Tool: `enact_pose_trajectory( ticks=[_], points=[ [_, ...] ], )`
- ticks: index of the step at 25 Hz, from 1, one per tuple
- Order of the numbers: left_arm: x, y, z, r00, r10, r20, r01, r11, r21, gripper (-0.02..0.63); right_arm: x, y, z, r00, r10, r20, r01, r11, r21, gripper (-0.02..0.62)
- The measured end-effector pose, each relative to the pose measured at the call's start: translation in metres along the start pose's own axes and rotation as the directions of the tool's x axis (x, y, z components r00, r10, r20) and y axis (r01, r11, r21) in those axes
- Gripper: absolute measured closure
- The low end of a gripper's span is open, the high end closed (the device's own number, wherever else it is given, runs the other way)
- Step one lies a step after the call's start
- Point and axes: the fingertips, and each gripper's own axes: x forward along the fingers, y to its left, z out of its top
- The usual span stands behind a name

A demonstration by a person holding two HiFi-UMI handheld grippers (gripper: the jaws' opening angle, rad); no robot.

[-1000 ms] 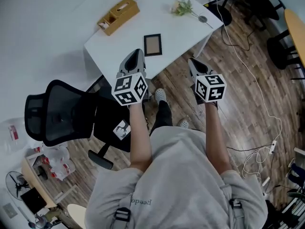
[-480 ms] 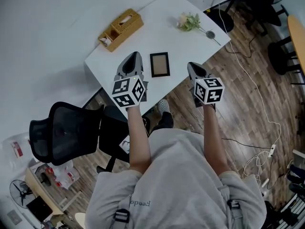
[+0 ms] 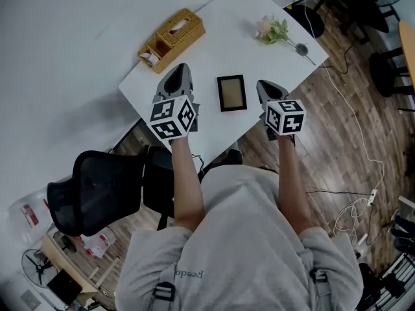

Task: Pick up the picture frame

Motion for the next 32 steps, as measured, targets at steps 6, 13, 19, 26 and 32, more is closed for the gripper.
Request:
enact_pose_trajectory(
  ticks=[6, 13, 19, 26, 32],
  points=[
    [0.026, 0.005, -0.039, 0.995, -0.065, -0.082, 0.066, 0.998, 0.013, 0.578, 0.021, -0.002, -0.021, 0.998, -0.053, -0.038, 0.053, 0.998, 0.021, 0.574],
    [0.04, 0.006, -0.096, 0.981, -0.096, -0.17, 0.094, 0.995, -0.02, 0.578, 0.029, -0.008, -0.041, 0.993, -0.1, -0.068, 0.103, 0.994, 0.045, 0.574],
    [0.047, -0.001, -0.147, 0.963, -0.104, -0.248, 0.094, 0.994, -0.049, 0.578, 0.045, -0.003, -0.052, 0.992, -0.083, -0.091, 0.087, 0.995, 0.04, 0.574],
    [0.053, -0.004, -0.191, 0.93, -0.046, -0.366, 0.015, 0.996, -0.086, 0.578, 0.067, -0.007, -0.073, 0.98, -0.118, -0.157, 0.126, 0.991, 0.042, 0.572],
    [0.059, -0.018, -0.214, 0.91, -0.049, -0.412, 0.006, 0.994, -0.105, 0.578, 0.077, -0.006, -0.089, 0.973, -0.122, -0.196, 0.131, 0.991, 0.031, 0.571]
  ],
)
